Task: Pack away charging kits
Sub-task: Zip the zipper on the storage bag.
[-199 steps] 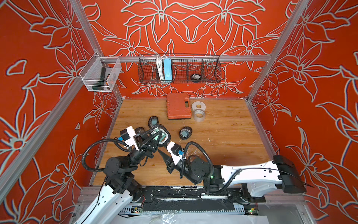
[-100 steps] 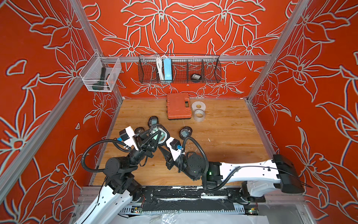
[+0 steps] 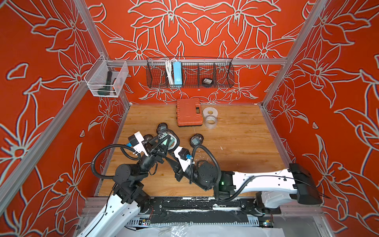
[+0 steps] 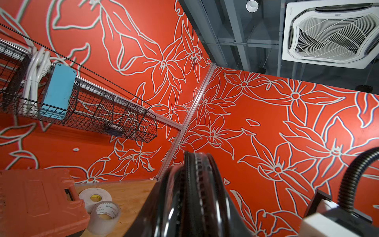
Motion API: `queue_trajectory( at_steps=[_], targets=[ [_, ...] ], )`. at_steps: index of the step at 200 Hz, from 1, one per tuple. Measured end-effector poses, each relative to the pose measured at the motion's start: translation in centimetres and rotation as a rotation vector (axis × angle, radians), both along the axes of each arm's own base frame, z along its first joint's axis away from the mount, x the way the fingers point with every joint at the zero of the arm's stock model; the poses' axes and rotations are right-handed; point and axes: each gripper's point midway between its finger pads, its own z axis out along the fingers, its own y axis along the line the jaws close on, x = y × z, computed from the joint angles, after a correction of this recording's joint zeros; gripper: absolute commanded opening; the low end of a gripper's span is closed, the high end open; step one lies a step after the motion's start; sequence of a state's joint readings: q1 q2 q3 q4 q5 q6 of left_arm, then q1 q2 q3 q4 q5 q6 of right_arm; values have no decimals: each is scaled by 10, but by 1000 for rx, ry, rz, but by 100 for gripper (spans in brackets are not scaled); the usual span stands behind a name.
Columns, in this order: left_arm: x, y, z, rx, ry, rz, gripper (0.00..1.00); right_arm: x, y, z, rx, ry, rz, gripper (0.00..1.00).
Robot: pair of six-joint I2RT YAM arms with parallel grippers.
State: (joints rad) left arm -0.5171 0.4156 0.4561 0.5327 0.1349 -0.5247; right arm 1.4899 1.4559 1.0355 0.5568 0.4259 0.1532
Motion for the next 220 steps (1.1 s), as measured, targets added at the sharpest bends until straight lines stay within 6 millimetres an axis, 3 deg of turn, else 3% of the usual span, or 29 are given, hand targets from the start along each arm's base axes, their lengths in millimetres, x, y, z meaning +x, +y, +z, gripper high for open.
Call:
queue_trajectory(
  at_steps=[58,146,220],
  targets=[
    [0,1,2,-5,-6,3,0,13,2,1,1,48,-22,24],
    [-1,1,2,-6,-8,4,0,14,3,0,5,75,-22,26],
    [0,4,3,-12,-10,20,0,20,7,0,-18,92,-34,17]
  ],
)
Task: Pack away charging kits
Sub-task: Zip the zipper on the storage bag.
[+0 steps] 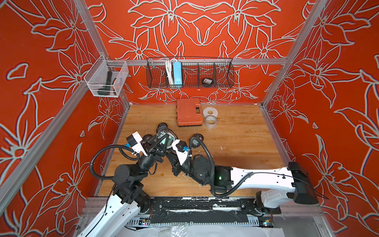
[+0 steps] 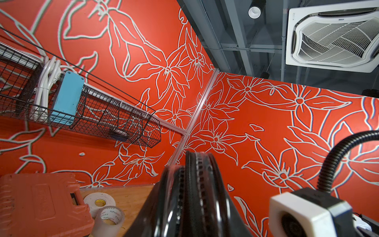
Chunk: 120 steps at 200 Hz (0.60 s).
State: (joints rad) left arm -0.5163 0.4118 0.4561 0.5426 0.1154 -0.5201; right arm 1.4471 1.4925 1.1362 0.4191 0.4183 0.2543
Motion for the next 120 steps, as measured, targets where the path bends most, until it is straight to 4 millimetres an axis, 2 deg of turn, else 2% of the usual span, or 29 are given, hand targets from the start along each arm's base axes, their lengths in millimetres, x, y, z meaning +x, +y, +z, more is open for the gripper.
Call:
queue_trajectory(
  at_steps=[44,90,120],
  targets=[
    [0,1,0,0,-1,5,0,3,0,-1,0,21,1,0],
    [3,4,-5,-8,27,25,0,4,-1,-5,-12,28,-1,0],
    [6,4,-17,-6,63,22,0,4,-18,-21,-42,29,-14,0]
  ],
)
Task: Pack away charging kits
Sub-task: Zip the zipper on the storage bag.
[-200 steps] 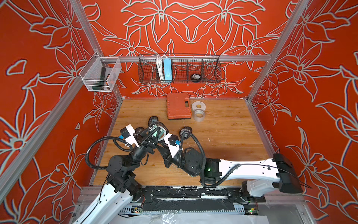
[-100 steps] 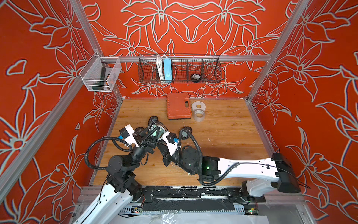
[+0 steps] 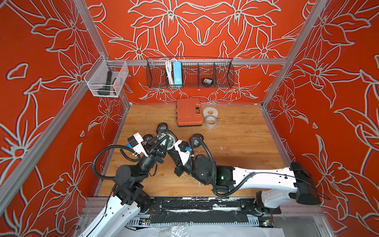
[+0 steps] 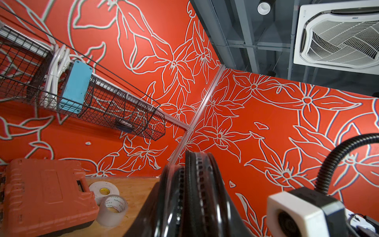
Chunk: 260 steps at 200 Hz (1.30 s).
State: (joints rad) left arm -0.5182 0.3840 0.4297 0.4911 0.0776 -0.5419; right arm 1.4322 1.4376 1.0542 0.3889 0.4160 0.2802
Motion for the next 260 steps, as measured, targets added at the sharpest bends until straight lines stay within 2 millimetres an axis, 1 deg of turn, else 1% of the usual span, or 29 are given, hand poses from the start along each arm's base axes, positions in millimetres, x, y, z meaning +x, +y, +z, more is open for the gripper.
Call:
queue_trajectory(
  at_steps=[12,38,98,122,168,205,231,260],
  targets=[
    [1,-2,-3,2,17,-7,0,2,-8,-4,-8,-1,-13,0],
    [5,-7,-9,3,49,-31,0,7,-23,-5,-13,-10,-39,0],
    [13,-18,-18,28,137,-73,0,22,-40,-15,-75,-55,-74,0],
    [16,-24,-21,48,173,-93,0,29,-50,-17,-100,-78,-70,0],
    [22,-41,-35,103,261,-160,0,29,-67,-28,-162,-131,-30,0],
    [22,-52,-38,145,307,-215,0,33,-77,-28,-189,-161,-12,0],
    [20,-55,-40,170,337,-234,0,37,-85,-28,-200,-179,-1,0],
    [17,-55,-46,193,367,-242,0,36,-87,-31,-228,-194,31,0]
  ],
)
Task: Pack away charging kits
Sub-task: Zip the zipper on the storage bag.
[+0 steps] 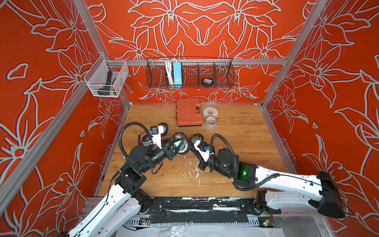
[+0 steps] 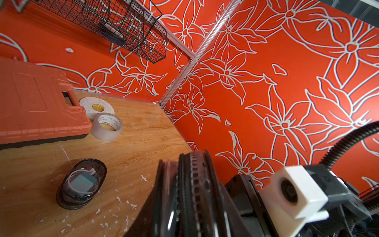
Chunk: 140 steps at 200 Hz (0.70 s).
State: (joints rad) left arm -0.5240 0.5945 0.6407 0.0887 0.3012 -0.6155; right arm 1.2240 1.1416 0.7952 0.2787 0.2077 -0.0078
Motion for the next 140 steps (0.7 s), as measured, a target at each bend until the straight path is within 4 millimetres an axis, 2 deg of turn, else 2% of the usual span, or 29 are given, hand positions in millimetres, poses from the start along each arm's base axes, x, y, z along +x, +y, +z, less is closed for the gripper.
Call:
queue_trajectory(
  at_steps=[66,118,140],
  targets=[
    [-4,-11,-11,26,41,-73,0,-1,3,-12,-97,12,55,0],
    [-16,-2,11,-38,-44,-66,0,-6,11,12,-75,19,104,0],
    [-21,3,17,-63,-75,-54,17,-10,15,20,-59,21,132,0]
  ],
)
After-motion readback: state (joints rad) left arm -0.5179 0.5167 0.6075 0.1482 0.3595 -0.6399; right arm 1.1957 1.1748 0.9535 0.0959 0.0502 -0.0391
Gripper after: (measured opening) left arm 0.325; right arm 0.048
